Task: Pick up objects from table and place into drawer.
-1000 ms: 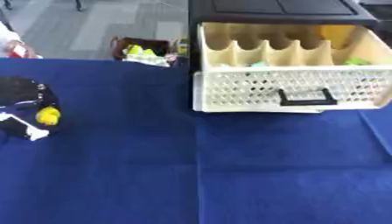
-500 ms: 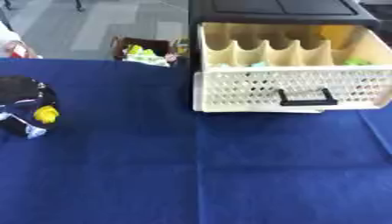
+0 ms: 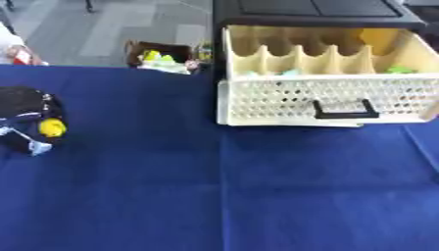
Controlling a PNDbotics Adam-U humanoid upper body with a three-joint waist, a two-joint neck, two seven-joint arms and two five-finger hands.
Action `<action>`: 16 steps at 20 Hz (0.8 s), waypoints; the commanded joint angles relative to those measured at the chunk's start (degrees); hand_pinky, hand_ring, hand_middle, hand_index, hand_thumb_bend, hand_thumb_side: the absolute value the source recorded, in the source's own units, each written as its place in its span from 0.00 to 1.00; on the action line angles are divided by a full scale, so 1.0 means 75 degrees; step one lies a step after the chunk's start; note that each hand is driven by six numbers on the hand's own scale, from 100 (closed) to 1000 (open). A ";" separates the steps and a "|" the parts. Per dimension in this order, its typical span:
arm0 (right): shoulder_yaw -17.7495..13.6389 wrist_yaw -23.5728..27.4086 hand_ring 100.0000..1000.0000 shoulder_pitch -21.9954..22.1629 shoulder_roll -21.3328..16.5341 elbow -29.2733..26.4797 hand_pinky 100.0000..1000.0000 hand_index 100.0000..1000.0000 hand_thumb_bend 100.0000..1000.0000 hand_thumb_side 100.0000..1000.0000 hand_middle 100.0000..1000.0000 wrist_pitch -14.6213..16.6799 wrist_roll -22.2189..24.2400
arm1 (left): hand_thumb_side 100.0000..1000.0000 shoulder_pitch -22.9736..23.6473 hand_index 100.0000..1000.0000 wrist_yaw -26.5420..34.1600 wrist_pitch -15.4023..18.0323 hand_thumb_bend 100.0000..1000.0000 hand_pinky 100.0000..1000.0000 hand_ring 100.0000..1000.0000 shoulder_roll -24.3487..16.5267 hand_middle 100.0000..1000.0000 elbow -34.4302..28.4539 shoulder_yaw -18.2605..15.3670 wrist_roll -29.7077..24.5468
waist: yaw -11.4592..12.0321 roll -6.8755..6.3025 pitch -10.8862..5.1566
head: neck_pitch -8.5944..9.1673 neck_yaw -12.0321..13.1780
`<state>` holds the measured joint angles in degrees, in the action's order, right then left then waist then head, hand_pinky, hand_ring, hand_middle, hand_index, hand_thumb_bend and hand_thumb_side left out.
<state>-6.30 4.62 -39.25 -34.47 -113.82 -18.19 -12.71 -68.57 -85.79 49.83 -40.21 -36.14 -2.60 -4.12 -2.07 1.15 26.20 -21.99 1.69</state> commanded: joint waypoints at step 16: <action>-0.0072 0.0106 0.00 0.0015 0.0019 -0.0103 0.68 0.66 0.00 0.97 0.06 -0.0041 -0.0052 | 0.18 -0.0286 0.56 0.0886 0.0220 0.00 0.00 0.31 -0.0100 0.40 -0.0224 -0.0017 -0.0284 | 0.0078 -0.0045 -0.0422 | 0.0016 0.0043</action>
<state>-6.30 5.07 -38.75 -33.48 -113.82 -18.40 -12.97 -69.18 -80.02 51.23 -39.74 -36.71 -2.60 -5.97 -1.55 0.98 24.91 -22.04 1.89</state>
